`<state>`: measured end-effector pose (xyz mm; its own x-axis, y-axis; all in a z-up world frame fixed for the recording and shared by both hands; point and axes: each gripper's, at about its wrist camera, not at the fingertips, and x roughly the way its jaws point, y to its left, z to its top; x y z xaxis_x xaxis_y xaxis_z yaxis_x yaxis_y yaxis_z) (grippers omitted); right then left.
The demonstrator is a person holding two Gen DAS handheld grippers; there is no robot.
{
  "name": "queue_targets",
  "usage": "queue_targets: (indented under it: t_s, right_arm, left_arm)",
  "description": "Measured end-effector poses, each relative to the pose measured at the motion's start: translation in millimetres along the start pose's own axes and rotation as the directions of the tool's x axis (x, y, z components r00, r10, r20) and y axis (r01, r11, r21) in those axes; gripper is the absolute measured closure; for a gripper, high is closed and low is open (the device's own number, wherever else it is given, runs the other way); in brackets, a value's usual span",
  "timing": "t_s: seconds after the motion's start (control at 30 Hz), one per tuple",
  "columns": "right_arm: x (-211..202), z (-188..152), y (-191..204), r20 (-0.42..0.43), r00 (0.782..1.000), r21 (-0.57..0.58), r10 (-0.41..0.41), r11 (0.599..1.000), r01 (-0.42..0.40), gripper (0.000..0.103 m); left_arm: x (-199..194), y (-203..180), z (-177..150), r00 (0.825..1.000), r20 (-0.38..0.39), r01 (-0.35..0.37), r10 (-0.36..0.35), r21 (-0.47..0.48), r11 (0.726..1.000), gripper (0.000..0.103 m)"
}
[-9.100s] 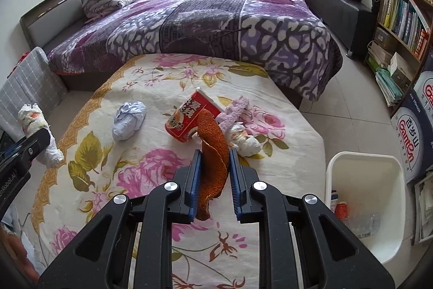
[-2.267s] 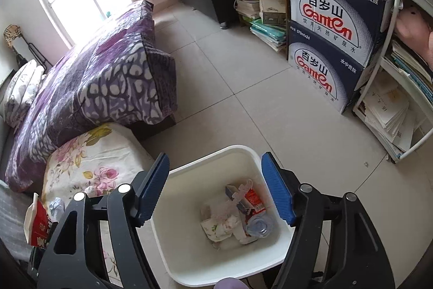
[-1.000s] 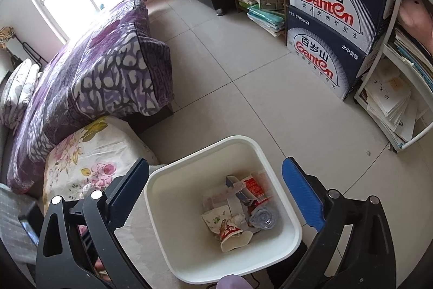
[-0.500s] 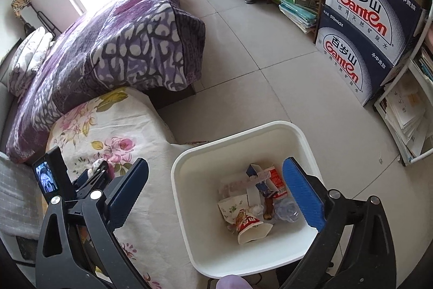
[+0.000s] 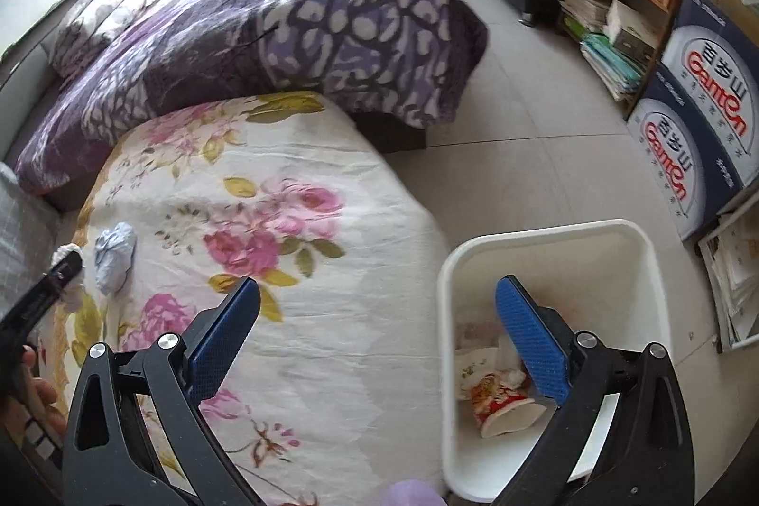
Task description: Collect trash
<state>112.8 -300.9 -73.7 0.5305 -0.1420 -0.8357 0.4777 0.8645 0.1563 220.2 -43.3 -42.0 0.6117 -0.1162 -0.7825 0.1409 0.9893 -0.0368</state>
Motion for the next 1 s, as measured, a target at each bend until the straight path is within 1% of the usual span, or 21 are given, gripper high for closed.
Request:
queue_targets:
  t_s: [0.07,0.1,0.17,0.2,0.27,0.3,0.4,0.47,0.57,0.67,0.73,0.77,0.8,0.83,0.87,0.93,1.0]
  right_arm:
    - [8.4,-5.3,30.6,-0.011,0.999,-0.036,0.032,0.999,-0.033,0.008]
    - [18.1,-10.3,57.6,-0.038,0.997,-0.062,0.069,0.996,-0.071,0.008]
    - [29.9,-14.1,94.0,-0.082,0.990,-0.093,0.113,0.988,-0.120,0.008]
    - [38.8,-18.0,123.2,-0.113,0.983,-0.126,0.142,0.980,-0.156,0.008]
    - [46.4,-23.5,159.2,-0.123,0.980,-0.165,0.157,0.970,-0.176,0.008]
    - [52.9,-23.6,185.4,-0.127,0.979,-0.197,0.160,0.963,-0.183,0.008]
    - [67.1,-24.5,230.6,-0.114,0.980,-0.219,0.164,0.958,-0.186,0.008]
    - [79.0,-23.1,254.6,-0.106,0.984,-0.232,0.141,0.959,-0.162,0.008]
    - [97.4,-21.7,277.7,-0.102,0.991,-0.257,0.089,0.960,-0.113,0.008]
    - [112.3,-18.2,287.0,-0.089,0.994,-0.263,0.059,0.961,-0.081,0.009]
    - [122.8,-15.7,289.1,-0.105,0.993,-0.266,0.051,0.961,-0.077,0.017]
    - [128.2,-14.3,290.1,-0.123,0.990,-0.266,0.064,0.959,-0.095,0.026]
    - [130.7,-13.8,291.0,-0.141,0.987,-0.267,0.081,0.957,-0.117,0.042]
    - [130.8,-13.9,292.3,-0.151,0.983,-0.274,0.101,0.951,-0.140,0.053]
    - [126.7,-14.8,294.2,-0.148,0.983,-0.284,0.113,0.947,-0.152,0.076]
    - [120.6,-18.0,295.4,-0.154,0.982,-0.296,0.110,0.943,-0.153,0.077]
    - [110.6,-20.1,291.3,-0.155,0.978,-0.279,0.142,0.943,-0.182,0.078]
  left_arm:
    - [-22.9,34.1,1.0,0.998,0.043,-0.050,0.052,-0.034,0.998,0.057]
    - [-31.4,48.1,1.5,0.995,0.060,-0.073,0.076,-0.043,0.996,0.057]
    - [-49.8,78.1,2.8,0.986,0.102,-0.129,0.135,-0.063,0.990,0.057]
    - [-58.8,93.3,3.2,0.979,0.123,-0.153,0.162,-0.079,0.985,0.057]
    - [-72.3,121.3,4.8,0.970,0.147,-0.178,0.196,-0.127,0.976,0.057]
    - [-76.5,131.6,5.2,0.968,0.150,-0.179,0.202,-0.152,0.972,0.057]
    - [-86.4,169.6,5.5,0.970,0.143,-0.153,0.195,-0.258,0.954,0.057]
    - [-88.2,184.9,3.8,0.973,0.133,-0.141,0.188,-0.300,0.943,0.057]
    - [-86.4,195.9,1.3,0.974,0.119,-0.145,0.192,-0.327,0.934,0.057]
    - [-85.7,198.2,-0.3,0.975,0.115,-0.144,0.189,-0.319,0.937,0.057]
    - [-85.0,196.5,-1.8,0.975,0.113,-0.148,0.190,-0.307,0.940,0.057]
    - [-84.1,195.2,-2.4,0.976,0.111,-0.148,0.189,-0.301,0.942,0.057]
    - [-83.2,193.9,-2.8,0.976,0.110,-0.149,0.188,-0.296,0.943,0.057]
    - [-82.7,193.3,-3.6,0.976,0.109,-0.149,0.188,-0.294,0.944,0.057]
    - [-82.3,192.4,-4.4,0.977,0.108,-0.147,0.185,-0.291,0.945,0.057]
    - [-83.0,189.8,-5.0,0.976,0.112,-0.151,0.188,-0.277,0.949,0.057]
    - [-86.3,186.8,-4.8,0.969,0.129,-0.172,0.210,-0.259,0.951,0.057]
